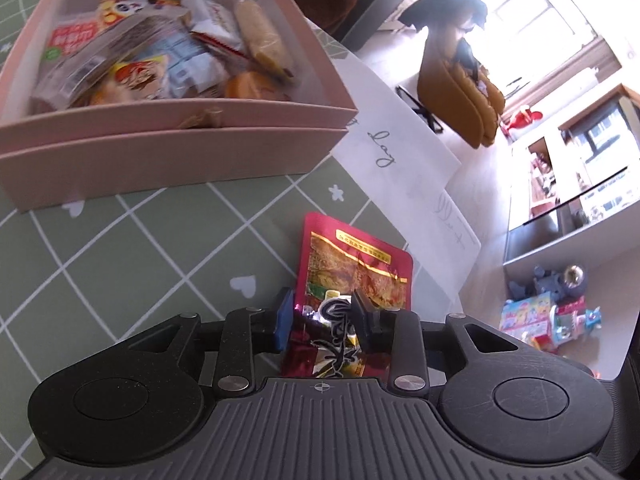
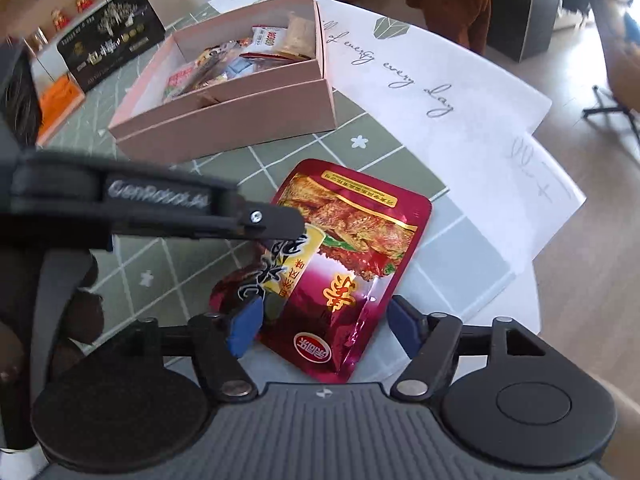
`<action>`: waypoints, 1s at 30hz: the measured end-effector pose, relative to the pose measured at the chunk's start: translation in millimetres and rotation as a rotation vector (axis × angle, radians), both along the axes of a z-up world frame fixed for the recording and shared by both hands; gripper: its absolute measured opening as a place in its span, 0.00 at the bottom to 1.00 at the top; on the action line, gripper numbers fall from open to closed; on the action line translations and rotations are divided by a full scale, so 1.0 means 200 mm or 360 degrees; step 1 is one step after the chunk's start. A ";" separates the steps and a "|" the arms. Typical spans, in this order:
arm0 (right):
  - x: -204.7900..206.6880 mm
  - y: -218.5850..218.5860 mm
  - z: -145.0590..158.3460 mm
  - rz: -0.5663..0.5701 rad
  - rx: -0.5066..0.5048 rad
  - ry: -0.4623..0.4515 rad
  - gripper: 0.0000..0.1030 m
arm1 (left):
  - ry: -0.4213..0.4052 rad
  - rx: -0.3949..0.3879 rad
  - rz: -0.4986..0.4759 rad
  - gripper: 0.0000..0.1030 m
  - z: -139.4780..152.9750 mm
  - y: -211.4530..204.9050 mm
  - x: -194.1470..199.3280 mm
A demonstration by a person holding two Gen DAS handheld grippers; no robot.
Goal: Organize snacks
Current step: 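Grasp the red spicy bag with the left tool and drop it into the box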
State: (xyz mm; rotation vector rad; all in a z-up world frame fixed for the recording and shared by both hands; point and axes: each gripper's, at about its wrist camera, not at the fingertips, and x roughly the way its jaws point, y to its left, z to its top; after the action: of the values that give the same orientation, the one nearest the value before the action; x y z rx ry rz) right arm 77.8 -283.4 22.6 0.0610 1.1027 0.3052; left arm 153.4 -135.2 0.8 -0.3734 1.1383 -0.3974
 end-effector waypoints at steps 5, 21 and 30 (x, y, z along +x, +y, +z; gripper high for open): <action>0.00 0.02 -0.01 -0.0012 0.0019 -0.0015 0.86 | 0.0034 0.0014 -0.0029 0.37 0.01 -0.02 0.01; -0.04 0.18 0.18 0.0112 -0.0032 -0.0210 0.68 | -0.0014 -0.0193 0.0058 0.39 0.21 0.23 -0.15; -0.08 0.32 0.50 0.0238 -0.0065 -0.0537 0.68 | -0.0343 -0.0257 0.0185 0.40 0.58 0.43 -0.15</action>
State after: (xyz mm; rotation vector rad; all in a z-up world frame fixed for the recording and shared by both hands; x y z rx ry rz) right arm 61.3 -218.9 123.5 -0.1066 0.7789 0.4104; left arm 124.3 -49.5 116.9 -0.5228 0.8728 -0.4180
